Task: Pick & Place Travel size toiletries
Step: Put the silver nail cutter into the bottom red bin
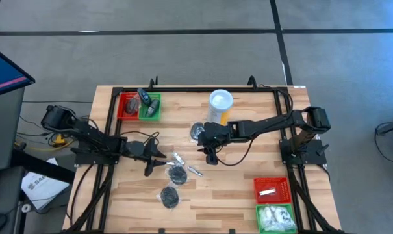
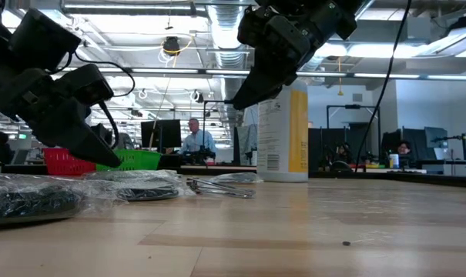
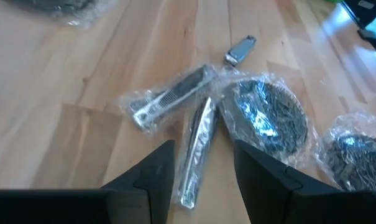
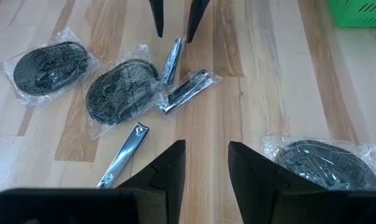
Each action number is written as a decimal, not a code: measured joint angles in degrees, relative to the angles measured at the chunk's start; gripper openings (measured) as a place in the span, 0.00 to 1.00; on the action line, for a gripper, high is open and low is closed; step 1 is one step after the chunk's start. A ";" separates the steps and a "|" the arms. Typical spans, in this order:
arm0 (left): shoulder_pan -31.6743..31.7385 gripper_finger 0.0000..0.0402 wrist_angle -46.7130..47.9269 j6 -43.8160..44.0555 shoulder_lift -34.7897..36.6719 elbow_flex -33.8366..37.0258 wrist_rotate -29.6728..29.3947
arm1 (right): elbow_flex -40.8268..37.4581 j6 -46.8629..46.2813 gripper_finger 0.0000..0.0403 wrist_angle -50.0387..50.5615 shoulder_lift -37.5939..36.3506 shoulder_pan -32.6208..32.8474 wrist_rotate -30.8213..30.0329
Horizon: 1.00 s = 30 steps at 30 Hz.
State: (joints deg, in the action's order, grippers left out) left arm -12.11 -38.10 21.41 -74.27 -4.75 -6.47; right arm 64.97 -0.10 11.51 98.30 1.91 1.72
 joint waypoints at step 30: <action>-6.31 0.38 -3.73 1.31 -11.26 -2.44 -6.82 | 0.00 0.02 0.28 -0.02 0.00 0.00 -0.01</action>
State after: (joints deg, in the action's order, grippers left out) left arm -18.42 -41.83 22.72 -85.54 -7.19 -13.29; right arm 64.97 -0.08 11.49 98.30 1.91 1.71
